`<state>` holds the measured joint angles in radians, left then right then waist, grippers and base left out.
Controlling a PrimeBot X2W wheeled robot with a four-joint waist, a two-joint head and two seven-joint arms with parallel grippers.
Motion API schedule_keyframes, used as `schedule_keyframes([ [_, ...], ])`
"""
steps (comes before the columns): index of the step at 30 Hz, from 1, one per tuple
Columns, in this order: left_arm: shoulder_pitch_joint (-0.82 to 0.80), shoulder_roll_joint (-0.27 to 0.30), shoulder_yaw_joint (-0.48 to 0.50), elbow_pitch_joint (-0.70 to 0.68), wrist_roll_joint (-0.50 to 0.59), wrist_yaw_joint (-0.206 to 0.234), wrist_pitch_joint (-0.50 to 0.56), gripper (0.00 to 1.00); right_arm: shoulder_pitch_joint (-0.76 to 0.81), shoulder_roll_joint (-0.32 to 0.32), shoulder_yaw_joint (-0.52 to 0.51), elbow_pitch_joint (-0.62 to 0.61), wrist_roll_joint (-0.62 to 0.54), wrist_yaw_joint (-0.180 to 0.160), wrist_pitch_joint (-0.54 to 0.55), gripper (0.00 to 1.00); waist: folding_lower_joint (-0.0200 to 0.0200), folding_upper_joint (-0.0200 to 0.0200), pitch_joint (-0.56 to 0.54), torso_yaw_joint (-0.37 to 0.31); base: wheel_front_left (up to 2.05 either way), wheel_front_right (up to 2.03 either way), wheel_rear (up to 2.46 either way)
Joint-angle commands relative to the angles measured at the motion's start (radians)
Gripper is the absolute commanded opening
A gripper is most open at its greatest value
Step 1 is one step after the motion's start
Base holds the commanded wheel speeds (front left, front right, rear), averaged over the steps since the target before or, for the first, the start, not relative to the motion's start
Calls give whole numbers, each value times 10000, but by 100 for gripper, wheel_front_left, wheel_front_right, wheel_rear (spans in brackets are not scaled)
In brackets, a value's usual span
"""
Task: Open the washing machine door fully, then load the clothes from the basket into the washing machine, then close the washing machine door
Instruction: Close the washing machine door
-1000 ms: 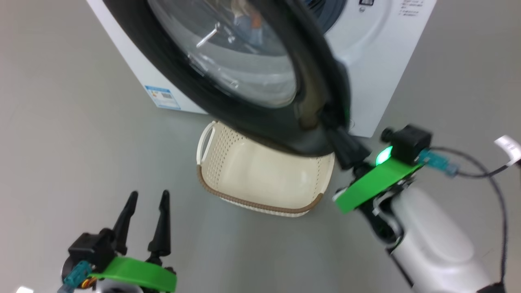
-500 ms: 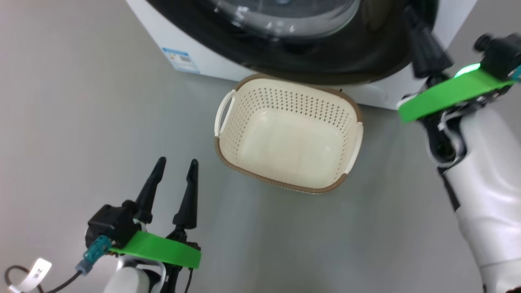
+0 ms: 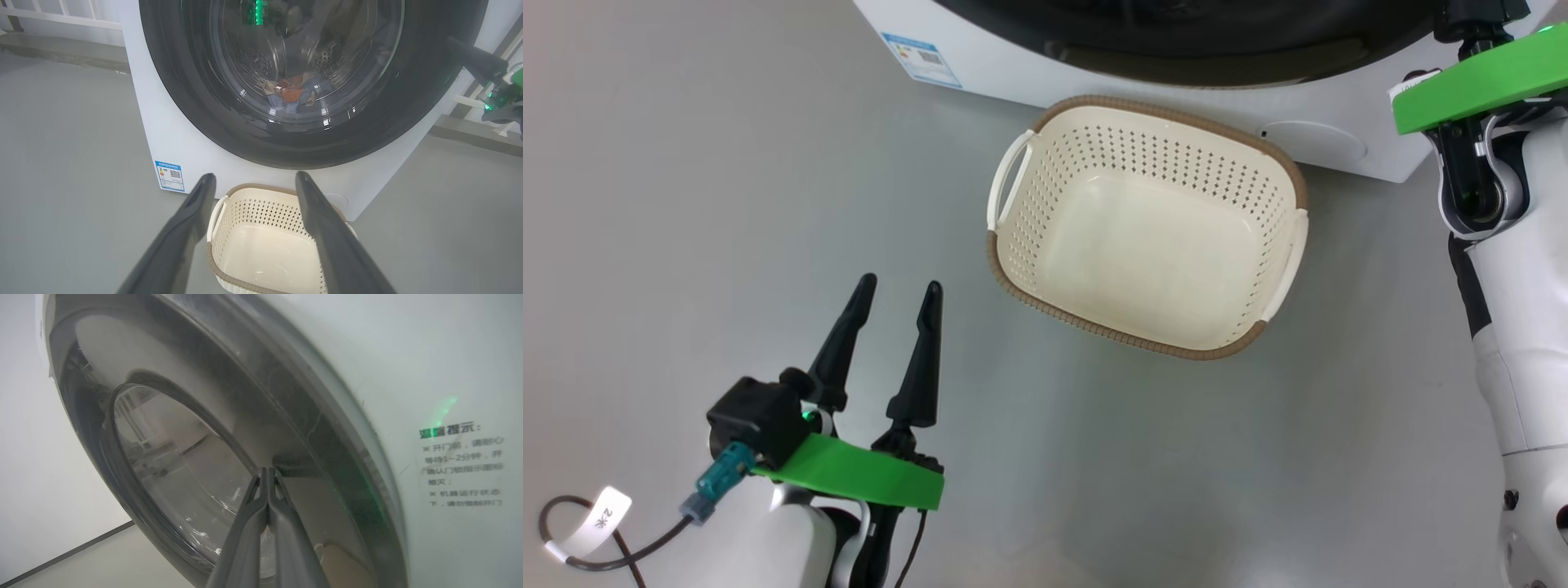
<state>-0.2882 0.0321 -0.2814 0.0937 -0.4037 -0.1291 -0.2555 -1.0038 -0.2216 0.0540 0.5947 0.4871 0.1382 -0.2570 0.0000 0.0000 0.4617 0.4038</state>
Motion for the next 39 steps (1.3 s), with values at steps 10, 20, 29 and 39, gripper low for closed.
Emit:
schedule_keyframes([
  [10, -231, 182, 352, -241, -105, -15, -63, 100, -511, 205, -363, -258, -471, -75, -48, 0, 0, 0, 95, 21, 0, 0, 0],
  [20, -190, 186, 759, 308, 105, -15, -63, 100, 892, 204, 490, -481, -310, -75, -48, 100, 0, 0, -481, -503, 0, 0, 0],
  [29, -77, 638, 1211, 920, 128, -15, -63, 100, 2841, 33, 1351, -834, -111, -75, -48, 100, 0, 0, -1214, -1340, 0, 0, 0],
  [39, 270, 1109, 1695, 1325, 158, -15, -63, 100, 4889, 75, 1260, -1342, -58, -75, -48, 100, 0, 0, -1961, -2433, 0, 0, 0],
])
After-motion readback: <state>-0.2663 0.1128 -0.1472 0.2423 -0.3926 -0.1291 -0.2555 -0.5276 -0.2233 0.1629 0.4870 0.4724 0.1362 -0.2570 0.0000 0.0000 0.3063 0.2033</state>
